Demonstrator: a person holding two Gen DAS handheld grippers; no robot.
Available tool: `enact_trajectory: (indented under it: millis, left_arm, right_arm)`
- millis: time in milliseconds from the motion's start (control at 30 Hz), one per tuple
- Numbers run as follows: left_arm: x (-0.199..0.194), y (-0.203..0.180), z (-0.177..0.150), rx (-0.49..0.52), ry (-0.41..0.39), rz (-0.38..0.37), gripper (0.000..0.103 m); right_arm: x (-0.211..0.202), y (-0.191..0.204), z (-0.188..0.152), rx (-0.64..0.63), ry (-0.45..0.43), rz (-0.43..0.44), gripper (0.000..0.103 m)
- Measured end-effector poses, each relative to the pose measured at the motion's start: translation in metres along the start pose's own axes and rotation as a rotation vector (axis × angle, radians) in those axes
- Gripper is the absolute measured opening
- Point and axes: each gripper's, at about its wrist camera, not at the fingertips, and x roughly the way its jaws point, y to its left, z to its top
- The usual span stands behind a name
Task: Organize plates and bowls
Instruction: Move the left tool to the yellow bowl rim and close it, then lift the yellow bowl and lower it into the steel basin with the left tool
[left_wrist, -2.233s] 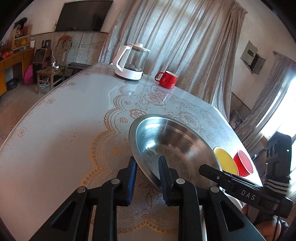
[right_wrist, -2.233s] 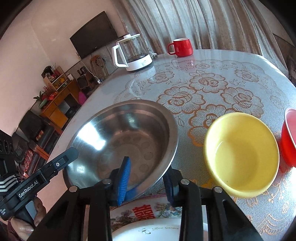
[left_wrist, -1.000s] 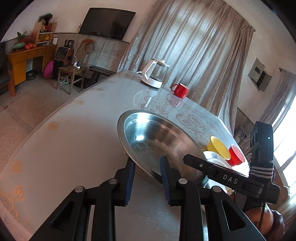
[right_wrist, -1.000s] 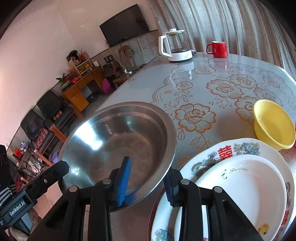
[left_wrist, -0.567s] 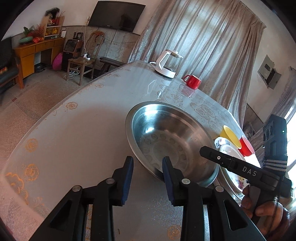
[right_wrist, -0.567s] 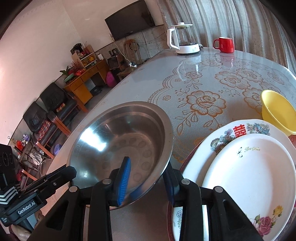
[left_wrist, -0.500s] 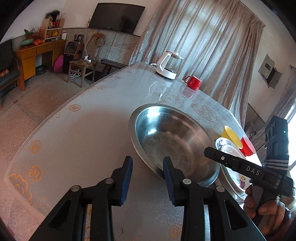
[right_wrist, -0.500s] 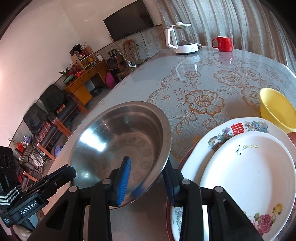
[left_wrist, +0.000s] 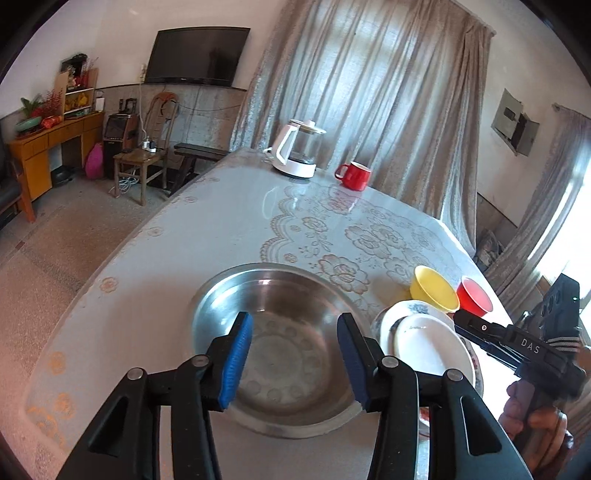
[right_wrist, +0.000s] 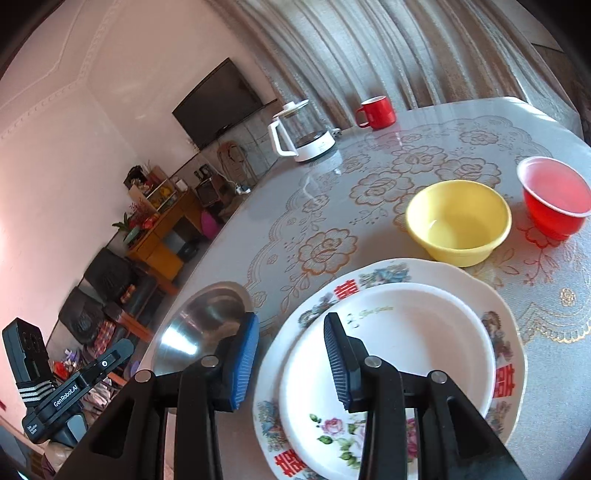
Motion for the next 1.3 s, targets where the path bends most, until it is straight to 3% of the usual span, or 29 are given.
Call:
enact_trajectory:
  millis: [233, 367, 500, 600, 667, 900, 933, 967, 1000, 1067, 1300]
  left_arm:
    - [0.055, -0.082, 0.023, 0.143, 0.096, -0.115, 0.049]
    - [0.089, -0.122, 0.037, 0.172, 0.127, -0.138, 0.049]
    - [0.135, -0.144, 0.047, 0.135, 0.215, -0.147, 0.047]
    - [0.165, -0.157, 0.049, 0.11, 0.267, -0.159, 0.046]
    - [0.181, -0.165, 0.05, 0.094, 0.293, -0.175, 0.04]
    - [0.237, -0.178, 0.055, 0.029, 0.388, -0.167, 0.039]
    - [0.243, -0.179, 0.055, 0.019, 0.401, -0.178, 0.039]
    - [0.247, -0.18, 0.055, 0.015, 0.409, -0.188, 0.034]
    - [0.25, -0.182, 0.055, 0.018, 0.416, -0.203, 0.022]
    - [0.25, -0.185, 0.053, 0.038, 0.412, -0.2, 0.02]
    - [0.224, -0.174, 0.051, 0.025, 0.365, -0.239, 0.02]
  right_arm:
    - [-0.022, -0.077, 0.021, 0.209, -0.046, -0.065, 0.041]
    - [-0.023, -0.11, 0.034, 0.279, -0.073, -0.096, 0.041]
    - [-0.013, -0.128, 0.047, 0.277, -0.066, -0.178, 0.031]
    - [-0.005, -0.14, 0.054, 0.281, -0.059, -0.187, 0.029]
    - [0.0, -0.146, 0.056, 0.292, -0.053, -0.182, 0.029]
    - [0.014, -0.164, 0.064, 0.307, -0.032, -0.175, 0.029]
    - [0.017, -0.165, 0.065, 0.309, -0.026, -0.173, 0.025]
    - [0.019, -0.167, 0.065, 0.309, -0.021, -0.169, 0.021]
    - [0.023, -0.167, 0.066, 0.305, -0.016, -0.167, 0.02]
    - [0.029, -0.168, 0.066, 0.295, -0.002, -0.164, 0.015]
    - [0.021, -0.158, 0.067, 0.263, -0.029, -0.159, 0.015]
